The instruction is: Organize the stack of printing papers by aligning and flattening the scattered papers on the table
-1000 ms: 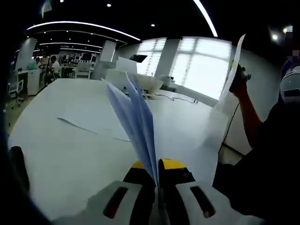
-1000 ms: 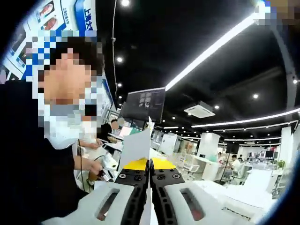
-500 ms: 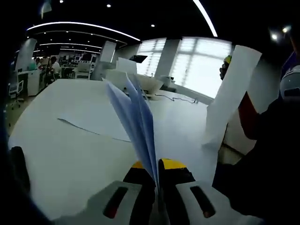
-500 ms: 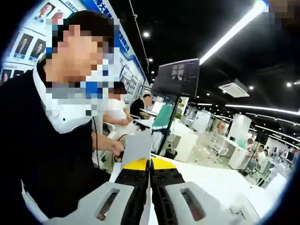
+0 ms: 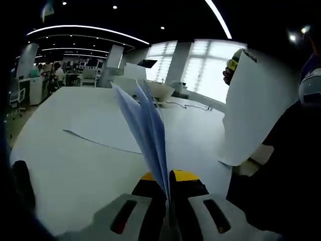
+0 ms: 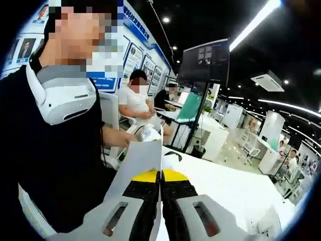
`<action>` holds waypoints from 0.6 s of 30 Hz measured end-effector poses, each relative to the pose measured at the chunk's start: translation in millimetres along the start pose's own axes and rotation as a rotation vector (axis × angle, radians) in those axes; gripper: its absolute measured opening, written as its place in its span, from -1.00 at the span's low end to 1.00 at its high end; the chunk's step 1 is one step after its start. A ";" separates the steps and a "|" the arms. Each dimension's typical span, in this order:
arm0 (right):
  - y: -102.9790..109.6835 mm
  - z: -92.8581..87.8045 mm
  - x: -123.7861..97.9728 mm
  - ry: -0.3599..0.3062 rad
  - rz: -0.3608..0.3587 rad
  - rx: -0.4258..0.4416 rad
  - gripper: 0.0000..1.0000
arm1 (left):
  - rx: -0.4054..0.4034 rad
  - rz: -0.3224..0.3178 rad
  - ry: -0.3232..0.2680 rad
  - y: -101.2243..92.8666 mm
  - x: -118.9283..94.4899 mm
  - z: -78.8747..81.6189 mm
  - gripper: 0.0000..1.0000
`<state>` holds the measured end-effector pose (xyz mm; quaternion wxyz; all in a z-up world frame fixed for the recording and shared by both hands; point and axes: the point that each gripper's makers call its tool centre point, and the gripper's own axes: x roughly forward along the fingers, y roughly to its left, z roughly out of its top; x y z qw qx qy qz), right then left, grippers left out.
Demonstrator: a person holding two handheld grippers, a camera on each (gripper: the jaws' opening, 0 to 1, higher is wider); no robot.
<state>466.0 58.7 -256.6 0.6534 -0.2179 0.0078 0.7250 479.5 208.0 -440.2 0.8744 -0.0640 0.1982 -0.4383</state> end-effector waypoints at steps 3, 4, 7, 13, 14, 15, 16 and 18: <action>-5.4 -7.8 13.0 0.029 0.012 -0.001 -1.00 | 0.003 -0.001 -0.002 -0.8 0.9 1.2 -0.85; -5.3 -9.4 16.8 0.036 0.014 -0.002 -1.00 | 0.003 -0.002 -0.002 -0.2 0.9 1.3 -0.85; -9.7 -17.1 28.5 0.059 0.020 0.002 -1.00 | 0.003 -0.004 -0.004 2.4 0.5 1.7 -0.85; -14.5 -33.6 49.8 0.104 0.032 0.012 -1.00 | 0.005 -0.004 -0.004 5.1 -0.8 1.6 -0.85; -16.1 -36.2 52.4 0.111 0.036 0.013 -1.00 | 0.004 -0.004 -0.004 5.6 -0.7 1.5 -0.85; -16.5 -37.6 54.7 0.116 0.039 0.013 -1.00 | 0.004 -0.004 -0.004 6.0 -0.6 1.3 -0.85; -17.2 -40.2 58.7 0.125 0.044 0.012 -1.00 | 0.003 -0.004 -0.004 6.5 -0.4 1.1 -0.85; -19.0 -45.4 65.9 0.143 0.054 0.012 -1.00 | 0.002 -0.003 -0.004 7.1 0.0 0.8 -0.85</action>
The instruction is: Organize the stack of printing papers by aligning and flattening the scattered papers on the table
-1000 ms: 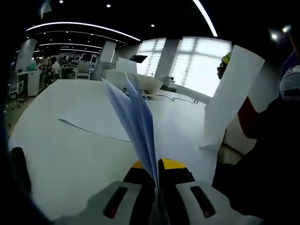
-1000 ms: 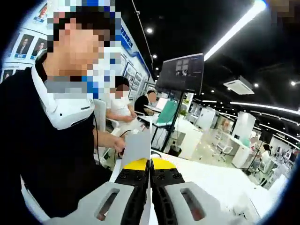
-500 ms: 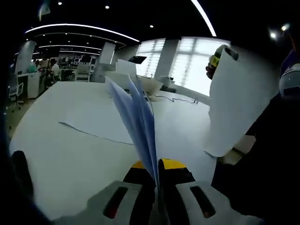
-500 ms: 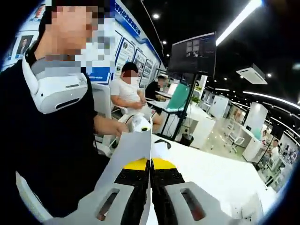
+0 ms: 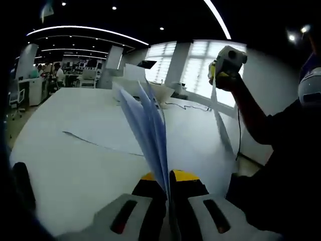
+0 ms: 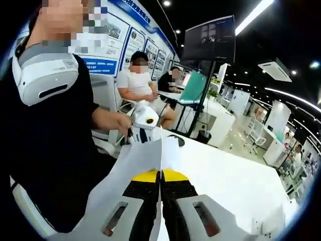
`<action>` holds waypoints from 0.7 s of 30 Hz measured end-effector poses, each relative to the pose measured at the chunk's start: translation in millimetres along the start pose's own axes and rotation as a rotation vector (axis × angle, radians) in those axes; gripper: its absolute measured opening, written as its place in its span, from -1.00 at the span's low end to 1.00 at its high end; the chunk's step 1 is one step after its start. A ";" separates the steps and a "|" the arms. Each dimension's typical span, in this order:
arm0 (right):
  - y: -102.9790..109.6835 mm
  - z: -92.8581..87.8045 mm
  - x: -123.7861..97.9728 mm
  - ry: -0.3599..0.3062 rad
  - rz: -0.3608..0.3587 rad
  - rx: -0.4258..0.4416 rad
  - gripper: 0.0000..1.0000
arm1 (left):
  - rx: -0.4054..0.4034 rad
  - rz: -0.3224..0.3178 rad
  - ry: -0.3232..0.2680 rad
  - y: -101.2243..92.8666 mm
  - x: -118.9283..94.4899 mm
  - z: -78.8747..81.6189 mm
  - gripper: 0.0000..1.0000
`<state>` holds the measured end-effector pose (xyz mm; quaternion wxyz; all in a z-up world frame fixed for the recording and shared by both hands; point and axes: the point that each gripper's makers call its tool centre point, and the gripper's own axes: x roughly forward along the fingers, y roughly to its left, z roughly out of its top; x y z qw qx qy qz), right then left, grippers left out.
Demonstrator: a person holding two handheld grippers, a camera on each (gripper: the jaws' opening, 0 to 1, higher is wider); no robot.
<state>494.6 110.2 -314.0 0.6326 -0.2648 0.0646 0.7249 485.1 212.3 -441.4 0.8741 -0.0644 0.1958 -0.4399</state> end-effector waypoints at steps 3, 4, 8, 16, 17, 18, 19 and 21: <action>-4.0 -5.2 8.1 0.008 0.014 0.016 -1.00 | 0.006 -0.002 -0.002 -8.7 3.1 1.7 -0.85; -5.0 -7.1 11.0 0.010 0.019 0.021 -1.00 | 0.007 -0.003 -0.002 -9.2 3.0 2.3 -0.85; -8.5 -18.8 20.8 0.035 0.032 0.039 -1.00 | 0.012 -0.002 -0.004 -11.1 0.8 4.6 -0.85; -3.9 -41.8 40.5 0.095 0.072 0.059 -1.00 | 0.009 0.002 -0.004 -10.0 -0.5 3.6 -0.85; -3.8 -43.6 42.3 0.101 0.075 0.060 -1.00 | 0.009 0.003 -0.003 -10.0 -0.5 3.8 -0.85; -3.5 -46.4 44.9 0.113 0.080 0.059 -1.00 | 0.010 0.003 -0.004 -10.0 -0.5 4.2 -0.85; -3.3 -49.4 48.4 0.125 0.086 0.057 -1.00 | 0.010 0.003 -0.005 -10.3 -0.5 5.0 -0.85; -2.8 -52.5 52.9 0.140 0.095 0.055 -1.00 | 0.011 0.003 -0.006 -10.7 -0.5 5.9 -0.85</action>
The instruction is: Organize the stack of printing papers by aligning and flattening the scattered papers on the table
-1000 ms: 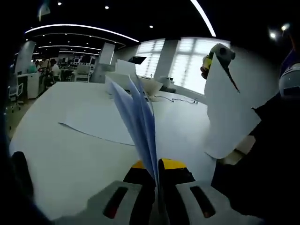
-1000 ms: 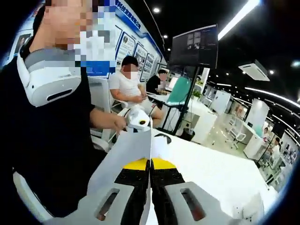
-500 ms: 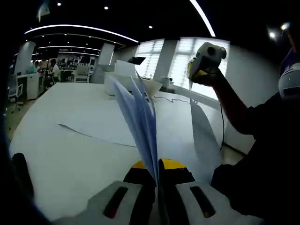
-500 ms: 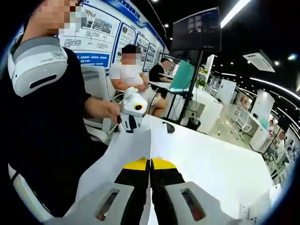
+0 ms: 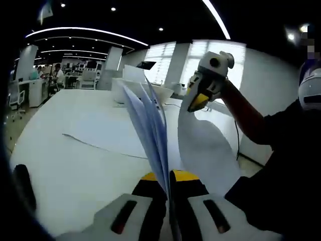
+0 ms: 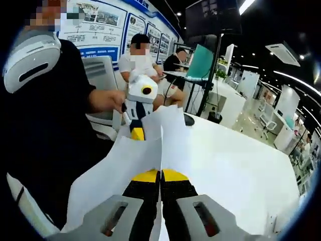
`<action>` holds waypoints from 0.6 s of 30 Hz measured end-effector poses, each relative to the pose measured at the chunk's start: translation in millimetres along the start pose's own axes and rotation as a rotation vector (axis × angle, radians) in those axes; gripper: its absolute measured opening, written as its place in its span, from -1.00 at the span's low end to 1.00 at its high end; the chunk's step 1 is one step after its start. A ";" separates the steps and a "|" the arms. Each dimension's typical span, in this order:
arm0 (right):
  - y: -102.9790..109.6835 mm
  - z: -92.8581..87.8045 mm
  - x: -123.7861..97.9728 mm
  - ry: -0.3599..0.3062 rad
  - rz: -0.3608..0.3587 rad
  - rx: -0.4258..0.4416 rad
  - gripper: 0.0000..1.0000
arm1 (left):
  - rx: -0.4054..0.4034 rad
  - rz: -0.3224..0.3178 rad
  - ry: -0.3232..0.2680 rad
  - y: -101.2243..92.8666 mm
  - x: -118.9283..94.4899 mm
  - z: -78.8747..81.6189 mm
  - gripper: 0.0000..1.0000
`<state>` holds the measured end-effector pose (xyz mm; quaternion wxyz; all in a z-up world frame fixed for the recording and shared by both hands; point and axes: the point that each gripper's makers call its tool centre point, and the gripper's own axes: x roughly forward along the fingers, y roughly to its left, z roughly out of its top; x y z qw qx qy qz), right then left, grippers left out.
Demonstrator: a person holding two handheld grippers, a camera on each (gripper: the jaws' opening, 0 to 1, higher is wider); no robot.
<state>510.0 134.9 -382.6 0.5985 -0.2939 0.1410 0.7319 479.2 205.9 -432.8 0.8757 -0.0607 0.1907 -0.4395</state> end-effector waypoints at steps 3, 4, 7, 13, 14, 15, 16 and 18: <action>-0.8 -7.2 8.6 0.049 0.006 -0.009 -1.00 | -0.002 0.002 -0.004 0.4 0.2 1.1 -0.85; -1.1 -9.1 10.5 0.058 0.008 -0.011 -1.00 | -0.003 0.002 -0.004 0.5 0.1 1.2 -0.85; -2.7 -15.8 15.9 0.086 0.015 -0.013 -1.00 | -0.005 0.002 -0.006 0.8 0.0 1.4 -0.85; -8.0 -24.9 17.6 0.107 0.001 0.008 -1.00 | -0.036 -0.022 -0.022 -0.3 -1.8 2.2 -0.85; -8.8 -25.7 18.0 0.105 -0.002 0.013 -1.00 | -0.049 -0.035 -0.027 -1.8 -1.7 2.6 -0.84; -9.1 -26.5 18.7 0.106 -0.003 0.016 -1.00 | -0.056 -0.041 -0.030 -2.4 -1.8 2.9 -0.83; -9.2 -26.9 19.1 0.106 -0.004 0.016 -1.00 | -0.062 -0.048 -0.032 -4.8 -1.0 2.9 -0.83; -9.5 -27.5 21.3 0.106 -0.004 0.022 -1.00 | -0.082 -0.073 -0.035 -11.4 1.3 2.7 -0.81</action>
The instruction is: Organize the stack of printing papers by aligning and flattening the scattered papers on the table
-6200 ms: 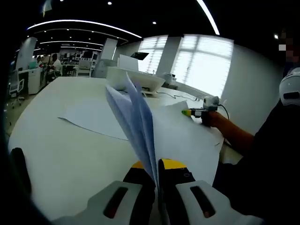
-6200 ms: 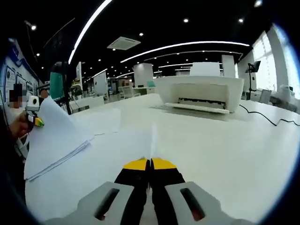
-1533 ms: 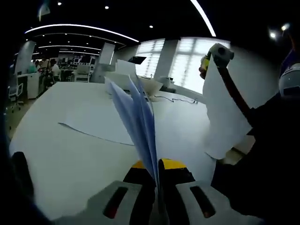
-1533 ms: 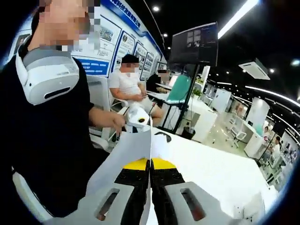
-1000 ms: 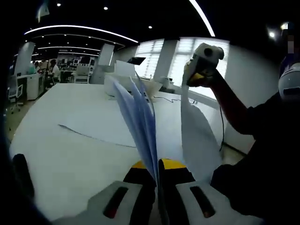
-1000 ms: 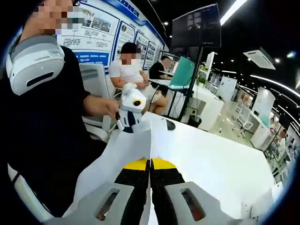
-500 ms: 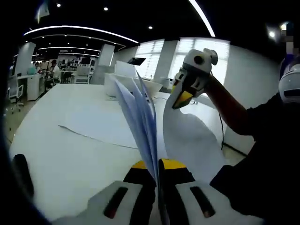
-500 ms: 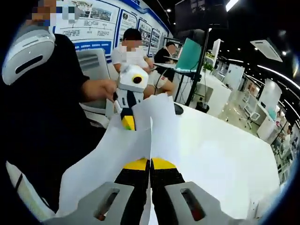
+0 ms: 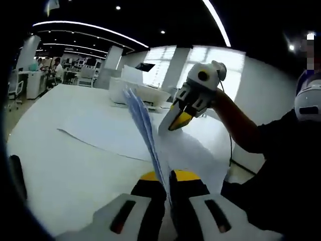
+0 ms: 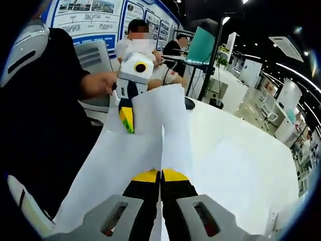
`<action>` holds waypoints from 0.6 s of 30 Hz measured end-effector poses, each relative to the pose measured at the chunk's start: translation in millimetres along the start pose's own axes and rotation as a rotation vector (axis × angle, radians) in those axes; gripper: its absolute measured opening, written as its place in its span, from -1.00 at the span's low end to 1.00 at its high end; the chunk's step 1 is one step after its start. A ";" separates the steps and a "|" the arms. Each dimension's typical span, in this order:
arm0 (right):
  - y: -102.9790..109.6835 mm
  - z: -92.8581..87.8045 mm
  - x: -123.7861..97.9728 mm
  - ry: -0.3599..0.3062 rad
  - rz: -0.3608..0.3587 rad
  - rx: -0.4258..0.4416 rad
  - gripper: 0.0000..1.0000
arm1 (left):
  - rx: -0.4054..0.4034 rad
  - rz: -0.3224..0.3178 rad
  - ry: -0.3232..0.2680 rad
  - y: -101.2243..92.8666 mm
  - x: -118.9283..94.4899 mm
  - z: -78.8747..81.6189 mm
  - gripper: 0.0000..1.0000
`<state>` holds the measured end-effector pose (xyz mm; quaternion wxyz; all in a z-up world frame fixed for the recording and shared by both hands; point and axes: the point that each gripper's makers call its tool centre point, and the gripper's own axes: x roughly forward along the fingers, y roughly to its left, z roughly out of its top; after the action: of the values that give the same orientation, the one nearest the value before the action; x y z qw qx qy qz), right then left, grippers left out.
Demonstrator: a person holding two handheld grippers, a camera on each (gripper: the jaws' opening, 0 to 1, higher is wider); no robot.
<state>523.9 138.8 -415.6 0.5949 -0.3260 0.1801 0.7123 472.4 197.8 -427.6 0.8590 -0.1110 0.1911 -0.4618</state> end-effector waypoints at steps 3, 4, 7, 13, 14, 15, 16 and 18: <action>0.5 0.9 4.7 0.003 0.004 0.006 -1.00 | -0.021 -0.036 -0.009 -6.2 2.1 0.4 -0.75; 0.4 1.4 5.6 0.002 0.005 0.009 -1.00 | -0.028 -0.044 -0.013 -7.5 2.5 1.0 -0.73; -0.5 3.7 11.3 -0.006 0.007 0.022 -1.00 | -0.054 -0.068 -0.027 -10.9 2.9 3.6 -0.69; -4.6 1.8 18.2 -0.007 -0.004 0.062 -1.00 | -0.108 -0.126 -0.061 -19.5 1.1 9.8 -0.55; -4.8 2.0 18.8 -0.009 -0.005 0.072 -1.00 | -0.111 -0.125 -0.062 -19.5 1.2 9.7 -0.55; -4.6 3.6 19.5 -0.015 -0.005 0.084 -1.00 | -0.111 -0.121 -0.060 -19.0 1.4 9.2 -0.55; -3.9 6.6 20.2 -0.028 -0.002 0.097 -1.00 | -0.111 -0.117 -0.058 -18.3 1.7 8.6 -0.55; -2.8 11.7 21.2 -0.046 0.004 0.111 -1.00 | -0.112 -0.113 -0.056 -17.8 2.4 8.3 -0.55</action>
<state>521.9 162.4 -421.2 0.6148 -0.2756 0.2063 0.7096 463.9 186.2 -414.1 0.8290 -0.1823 0.1859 -0.4950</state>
